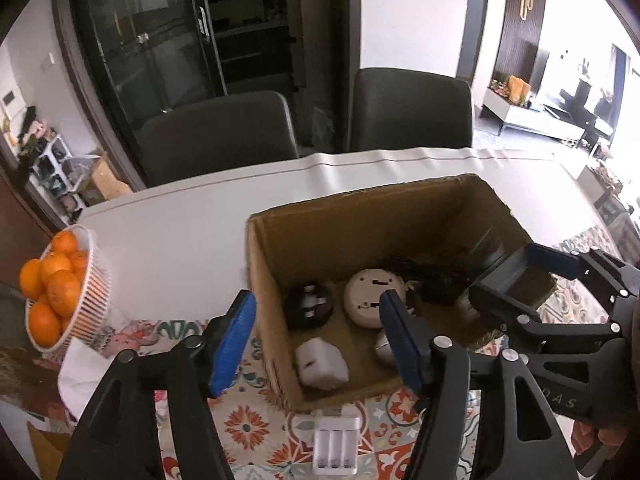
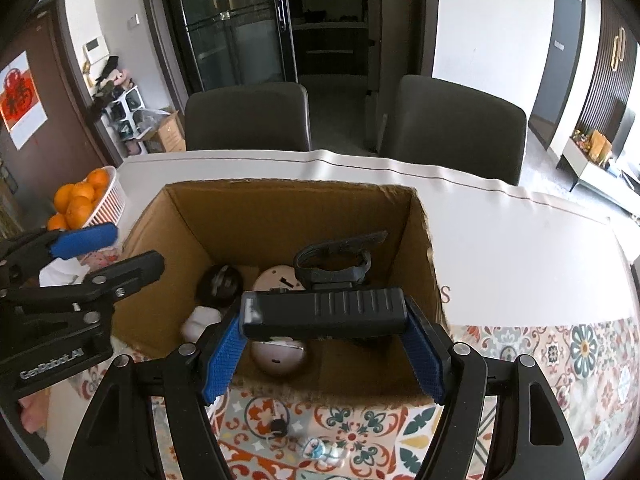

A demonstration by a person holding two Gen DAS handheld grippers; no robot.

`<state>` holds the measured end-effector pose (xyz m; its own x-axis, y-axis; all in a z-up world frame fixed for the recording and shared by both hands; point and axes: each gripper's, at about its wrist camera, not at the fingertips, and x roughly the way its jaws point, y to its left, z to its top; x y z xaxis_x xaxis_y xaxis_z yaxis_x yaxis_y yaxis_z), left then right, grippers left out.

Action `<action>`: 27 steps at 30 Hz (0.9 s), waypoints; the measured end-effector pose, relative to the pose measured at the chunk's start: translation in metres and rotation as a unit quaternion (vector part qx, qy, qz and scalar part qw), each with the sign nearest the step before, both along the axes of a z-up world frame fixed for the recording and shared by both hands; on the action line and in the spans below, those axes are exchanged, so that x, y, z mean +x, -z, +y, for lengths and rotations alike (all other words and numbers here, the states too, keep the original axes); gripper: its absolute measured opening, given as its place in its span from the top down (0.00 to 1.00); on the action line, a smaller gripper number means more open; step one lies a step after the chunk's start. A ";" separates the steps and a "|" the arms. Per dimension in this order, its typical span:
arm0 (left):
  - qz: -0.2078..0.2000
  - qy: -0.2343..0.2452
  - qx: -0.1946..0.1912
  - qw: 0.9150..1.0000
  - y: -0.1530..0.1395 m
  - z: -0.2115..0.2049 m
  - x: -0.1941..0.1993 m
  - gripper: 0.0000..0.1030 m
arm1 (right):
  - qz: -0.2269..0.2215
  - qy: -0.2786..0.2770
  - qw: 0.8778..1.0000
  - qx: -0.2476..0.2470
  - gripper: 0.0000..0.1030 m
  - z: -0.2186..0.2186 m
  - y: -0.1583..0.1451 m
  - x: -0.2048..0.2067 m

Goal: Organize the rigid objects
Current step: 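Open both grippers inside the box and withdraw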

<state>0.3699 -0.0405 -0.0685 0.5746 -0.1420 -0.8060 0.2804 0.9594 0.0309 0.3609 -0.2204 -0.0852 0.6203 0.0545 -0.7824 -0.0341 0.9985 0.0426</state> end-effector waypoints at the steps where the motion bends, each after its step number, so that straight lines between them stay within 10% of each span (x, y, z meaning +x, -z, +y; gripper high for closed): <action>1: -0.004 -0.005 0.002 1.000 -0.002 0.002 -0.002 0.33 | -0.001 0.002 1.000 -0.002 0.24 0.001 -0.001 -0.001; 27: -0.080 -0.062 -0.024 0.995 -0.030 0.034 -0.090 0.03 | -0.090 0.064 0.994 -0.027 0.17 0.014 -0.040 -0.091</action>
<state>0.2804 -0.0066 -0.0384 0.7110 -0.0972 -0.6964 0.1542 0.9878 0.0196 0.2698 -0.2062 -0.0452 0.7497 -0.0729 -0.6578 0.0904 0.9959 -0.0074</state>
